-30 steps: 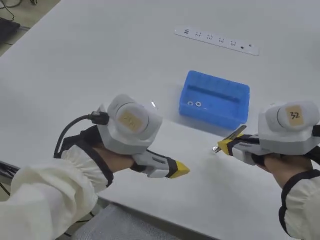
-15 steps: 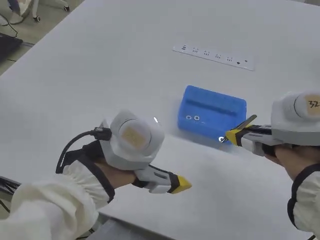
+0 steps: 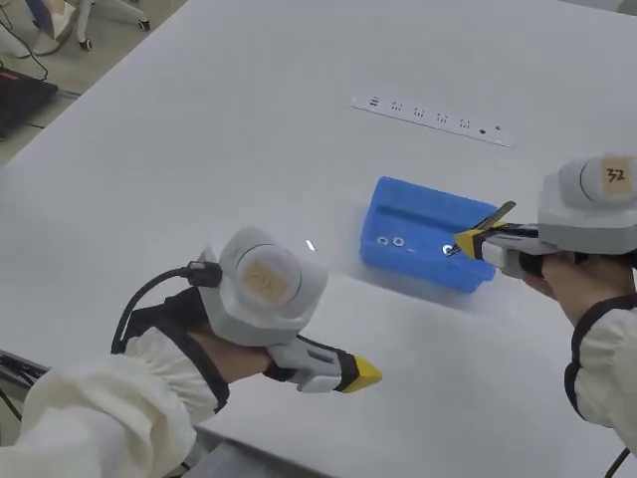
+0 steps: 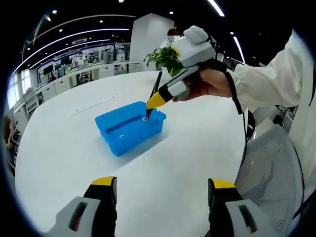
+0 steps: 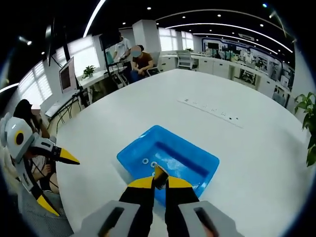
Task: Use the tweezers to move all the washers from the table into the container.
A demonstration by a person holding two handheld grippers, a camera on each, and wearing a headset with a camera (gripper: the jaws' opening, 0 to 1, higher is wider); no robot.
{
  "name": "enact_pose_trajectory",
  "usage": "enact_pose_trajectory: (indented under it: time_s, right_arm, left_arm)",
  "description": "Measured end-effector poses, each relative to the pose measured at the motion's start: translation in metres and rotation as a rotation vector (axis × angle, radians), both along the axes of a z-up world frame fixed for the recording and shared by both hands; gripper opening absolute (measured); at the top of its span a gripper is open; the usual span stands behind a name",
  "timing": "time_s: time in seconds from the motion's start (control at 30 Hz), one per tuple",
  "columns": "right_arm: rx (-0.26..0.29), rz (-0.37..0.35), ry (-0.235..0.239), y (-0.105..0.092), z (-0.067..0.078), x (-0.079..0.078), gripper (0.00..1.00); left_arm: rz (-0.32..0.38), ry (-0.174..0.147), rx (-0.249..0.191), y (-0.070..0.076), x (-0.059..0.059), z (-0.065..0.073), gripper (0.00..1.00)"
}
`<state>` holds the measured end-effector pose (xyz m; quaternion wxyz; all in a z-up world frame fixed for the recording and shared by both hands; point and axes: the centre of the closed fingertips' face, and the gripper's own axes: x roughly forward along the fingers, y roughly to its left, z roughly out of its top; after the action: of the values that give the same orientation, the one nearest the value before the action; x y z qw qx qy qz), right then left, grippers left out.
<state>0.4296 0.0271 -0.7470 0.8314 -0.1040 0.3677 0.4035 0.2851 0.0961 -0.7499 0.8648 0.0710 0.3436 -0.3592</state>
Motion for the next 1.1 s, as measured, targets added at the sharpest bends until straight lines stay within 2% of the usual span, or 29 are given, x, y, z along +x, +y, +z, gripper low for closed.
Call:
enact_pose_trajectory:
  time_s: [0.1,0.23,0.37,0.53,0.83,0.9,0.93,1.0,1.07,1.1]
  right_arm:
    - [-0.022,0.004,0.011,0.002,-0.010,0.002,0.03]
    - [-0.041,0.012,0.014,0.003,-0.017,0.004,0.03]
    - [-0.054,0.011,0.038,0.004,-0.024,0.005,0.03]
    - [-0.064,0.003,0.069,0.003,-0.032,0.004,0.04]
    - [-0.081,-0.001,0.081,-0.001,-0.038,0.006,0.04]
    - [-0.085,-0.005,0.067,-0.002,-0.038,0.008,0.05]
    - [-0.085,-0.002,0.060,-0.002,-0.036,0.008,0.05]
    - [-0.071,0.000,0.046,-0.003,-0.030,0.008,0.05]
    - [-0.055,0.000,0.027,-0.003,-0.022,0.007,0.05]
    - [-0.045,0.000,0.013,-0.002,-0.016,0.006,0.05]
  left_arm:
    - [0.000,-0.003,0.000,0.000,0.002,0.001,0.76]
    - [0.002,-0.004,-0.001,0.000,0.003,0.001,0.76]
    - [0.002,-0.004,-0.004,-0.001,0.003,0.002,0.76]
    - [0.001,-0.004,-0.002,-0.001,0.003,0.002,0.77]
    - [-0.004,-0.011,0.009,0.002,0.003,0.006,0.76]
    - [-0.003,-0.018,-0.005,0.000,0.005,0.013,0.76]
    - [-0.002,-0.030,-0.051,-0.006,0.008,0.024,0.76]
    - [-0.008,-0.059,-0.085,-0.011,0.015,0.041,0.74]
    - [-0.024,-0.080,-0.073,-0.014,0.019,0.051,0.69]
    - [-0.029,-0.108,-0.069,-0.015,0.025,0.058,0.66]
